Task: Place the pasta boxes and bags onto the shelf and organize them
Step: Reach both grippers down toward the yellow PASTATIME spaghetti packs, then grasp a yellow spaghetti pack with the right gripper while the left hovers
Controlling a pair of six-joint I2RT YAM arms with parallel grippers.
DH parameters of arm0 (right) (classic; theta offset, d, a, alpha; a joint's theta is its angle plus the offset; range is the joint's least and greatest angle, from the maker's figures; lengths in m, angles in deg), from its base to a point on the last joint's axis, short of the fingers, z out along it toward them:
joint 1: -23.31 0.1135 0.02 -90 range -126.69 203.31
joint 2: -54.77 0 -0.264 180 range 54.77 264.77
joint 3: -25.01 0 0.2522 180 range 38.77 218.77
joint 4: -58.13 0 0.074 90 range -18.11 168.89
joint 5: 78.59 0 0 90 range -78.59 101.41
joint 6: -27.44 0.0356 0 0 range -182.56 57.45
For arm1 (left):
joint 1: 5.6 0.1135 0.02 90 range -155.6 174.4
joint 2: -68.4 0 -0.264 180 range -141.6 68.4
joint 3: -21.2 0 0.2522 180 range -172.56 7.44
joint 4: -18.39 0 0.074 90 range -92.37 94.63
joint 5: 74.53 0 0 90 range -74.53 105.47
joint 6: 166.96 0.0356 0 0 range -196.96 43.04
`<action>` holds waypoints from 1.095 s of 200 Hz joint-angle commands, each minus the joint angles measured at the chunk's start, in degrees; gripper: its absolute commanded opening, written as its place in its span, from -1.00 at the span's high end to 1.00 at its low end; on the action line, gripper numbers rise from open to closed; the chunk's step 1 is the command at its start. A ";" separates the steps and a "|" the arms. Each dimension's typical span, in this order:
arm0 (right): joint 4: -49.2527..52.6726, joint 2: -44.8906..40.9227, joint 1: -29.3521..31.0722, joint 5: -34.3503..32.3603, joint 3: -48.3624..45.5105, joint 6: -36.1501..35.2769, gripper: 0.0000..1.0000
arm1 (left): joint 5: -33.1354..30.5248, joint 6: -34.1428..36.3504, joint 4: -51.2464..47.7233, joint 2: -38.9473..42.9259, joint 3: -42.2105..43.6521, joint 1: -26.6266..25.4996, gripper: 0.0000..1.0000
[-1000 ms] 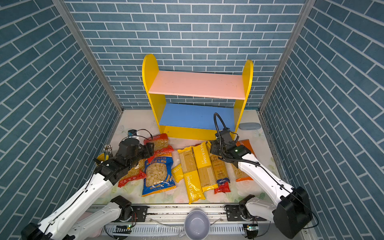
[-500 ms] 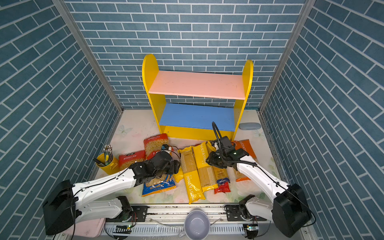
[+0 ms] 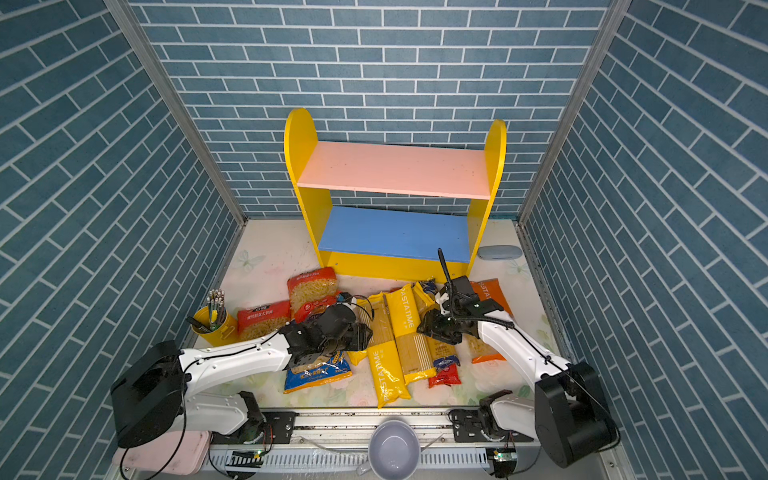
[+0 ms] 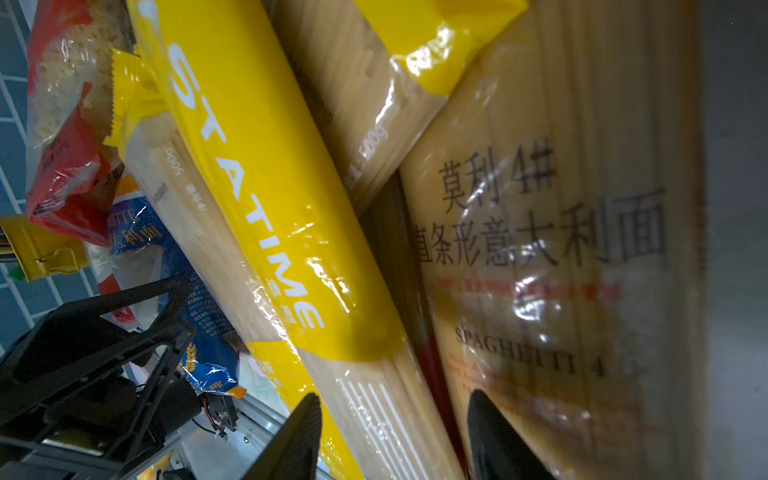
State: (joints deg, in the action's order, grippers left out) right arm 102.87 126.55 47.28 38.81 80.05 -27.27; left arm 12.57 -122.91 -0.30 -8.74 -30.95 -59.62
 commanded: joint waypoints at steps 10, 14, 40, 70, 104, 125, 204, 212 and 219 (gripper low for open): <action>-5.24 3.85 -0.13 4.05 -1.19 -2.57 -0.15 | 0.85 1.57 2.85 -1.21 -1.42 -0.34 -0.22; -5.66 4.31 -0.12 4.07 -1.18 -2.74 -0.15 | 0.83 1.41 2.90 -1.37 -1.41 -0.39 -0.22; -8.71 7.43 -0.01 5.34 -1.69 -2.70 -0.17 | -0.49 1.63 1.44 -1.69 -1.42 -0.10 -0.18; -14.86 10.32 2.03 11.87 -2.39 -1.59 -0.21 | 0.19 1.24 1.59 -0.91 -1.06 2.07 -0.16; -24.09 10.83 2.13 21.73 -4.57 1.60 -0.22 | 0.88 1.60 1.26 0.33 -0.58 3.72 -0.16; -25.31 9.28 2.03 22.81 -5.15 1.98 -0.13 | 1.18 2.07 0.79 1.31 -0.72 4.61 -0.16; -32.24 6.79 1.26 24.55 -8.39 6.65 0.46 | 3.69 4.46 -3.23 5.83 -3.43 8.84 -0.21; -32.53 6.15 1.26 24.55 -8.43 6.96 0.49 | 4.43 4.87 -3.32 6.57 -3.73 9.55 -0.22; -32.64 5.54 1.17 24.62 -8.40 7.30 0.51 | 5.27 5.35 -3.33 7.16 -4.13 9.95 -0.23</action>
State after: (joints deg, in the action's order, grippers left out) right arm 74.72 135.41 48.63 59.93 71.96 -22.90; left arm 15.43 -119.89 -1.55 -4.13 -32.74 -51.54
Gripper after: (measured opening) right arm 0.260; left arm 0.609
